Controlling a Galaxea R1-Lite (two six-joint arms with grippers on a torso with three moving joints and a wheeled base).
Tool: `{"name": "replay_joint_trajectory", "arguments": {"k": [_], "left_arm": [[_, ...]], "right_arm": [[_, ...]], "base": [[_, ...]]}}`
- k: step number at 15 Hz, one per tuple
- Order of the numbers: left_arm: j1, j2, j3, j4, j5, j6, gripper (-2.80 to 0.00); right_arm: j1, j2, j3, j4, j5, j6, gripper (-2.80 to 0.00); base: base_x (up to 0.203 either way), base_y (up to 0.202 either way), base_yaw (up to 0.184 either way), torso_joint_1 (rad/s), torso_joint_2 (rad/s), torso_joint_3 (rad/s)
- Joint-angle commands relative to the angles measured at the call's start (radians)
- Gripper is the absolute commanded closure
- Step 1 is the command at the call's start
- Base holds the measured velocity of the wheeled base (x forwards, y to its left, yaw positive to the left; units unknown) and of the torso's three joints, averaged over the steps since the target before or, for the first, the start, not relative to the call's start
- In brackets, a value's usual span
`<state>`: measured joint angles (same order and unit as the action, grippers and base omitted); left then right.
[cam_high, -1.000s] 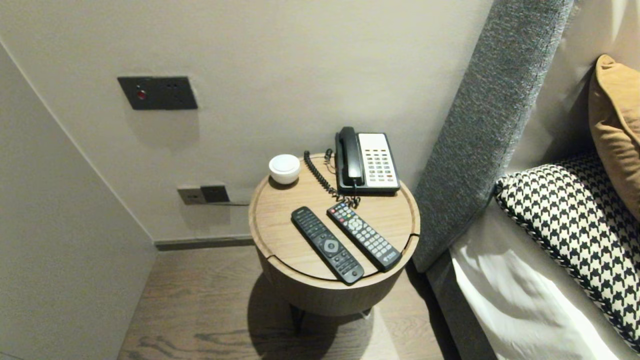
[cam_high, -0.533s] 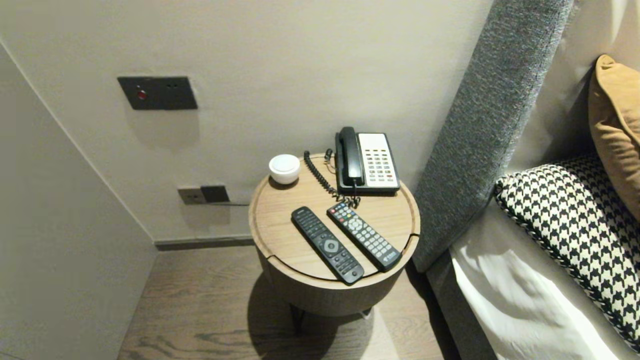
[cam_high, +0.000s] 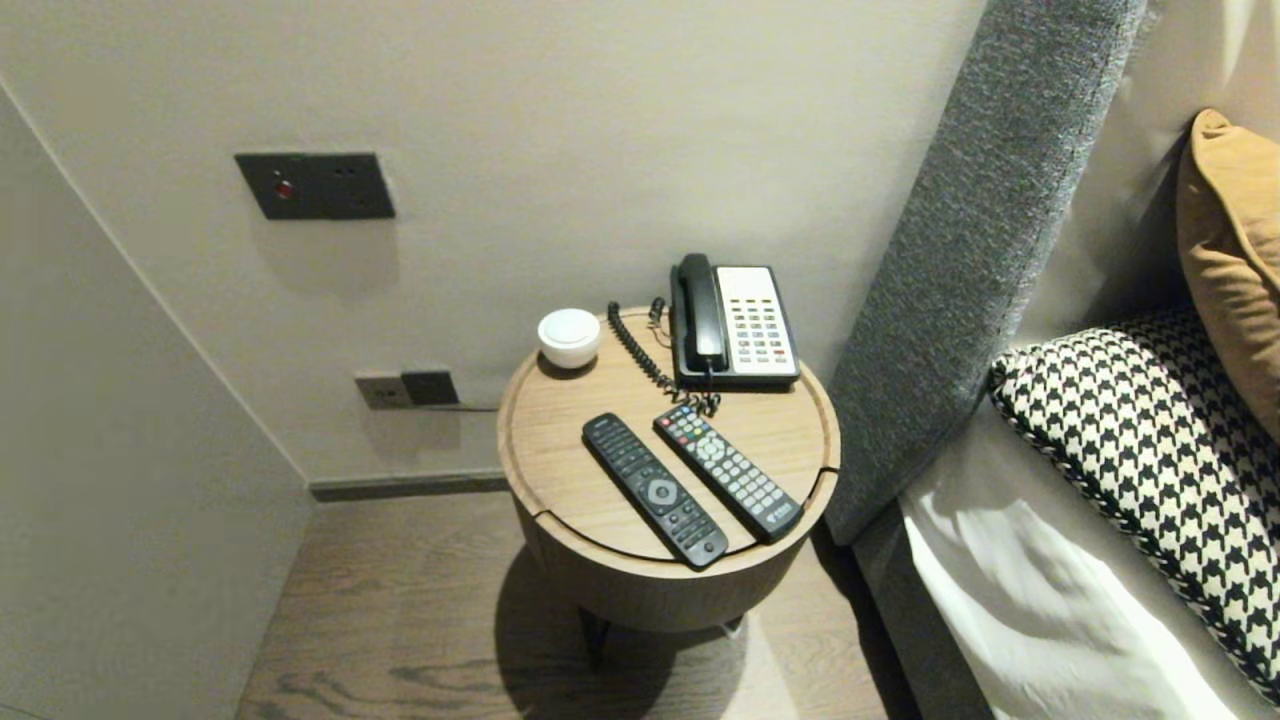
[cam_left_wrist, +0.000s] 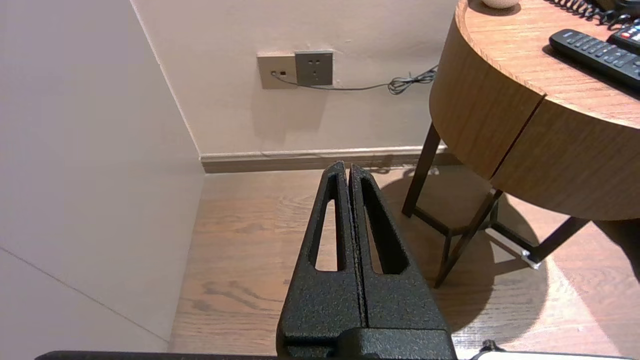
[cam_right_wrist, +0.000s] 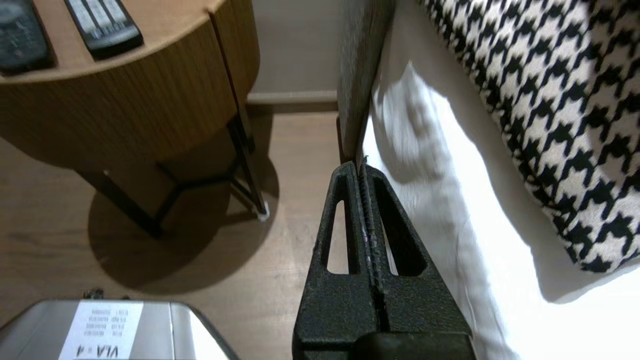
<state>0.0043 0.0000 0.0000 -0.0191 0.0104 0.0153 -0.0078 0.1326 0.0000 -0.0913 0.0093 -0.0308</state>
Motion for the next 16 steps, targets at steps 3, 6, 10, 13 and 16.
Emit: {"name": "replay_joint_trajectory", "arguments": {"k": [3,6,10,13,16], "left_arm": [[0.000,0.000,0.000,-0.001,0.000,0.000,0.00],[0.000,0.000,0.000,-0.001,0.000,0.000,0.00],[0.000,0.000,0.000,-0.001,0.000,0.000,0.00],[0.000,0.000,0.000,-0.001,0.000,0.000,0.00],[0.000,0.000,0.000,-0.001,0.000,0.000,0.00]], "right_arm": [[0.002,-0.076,0.040,-0.002,-0.006,0.009,0.00],[0.002,-0.123,0.040,0.001,-0.009,0.015,0.00],[0.002,-0.123,0.040,-0.001,-0.017,0.038,0.00],[0.000,-0.125,0.040,0.001,-0.020,0.044,0.00],[0.000,-0.123,0.040,-0.001,-0.023,0.052,0.00]], "base": [[0.000,0.000,0.000,0.000,0.00,0.000],[0.000,0.000,0.000,0.000,0.00,0.000],[0.000,0.000,0.000,0.000,0.00,0.000],[0.000,0.000,0.000,0.000,0.00,0.000],[0.000,0.000,0.000,0.000,0.00,0.000]]}}
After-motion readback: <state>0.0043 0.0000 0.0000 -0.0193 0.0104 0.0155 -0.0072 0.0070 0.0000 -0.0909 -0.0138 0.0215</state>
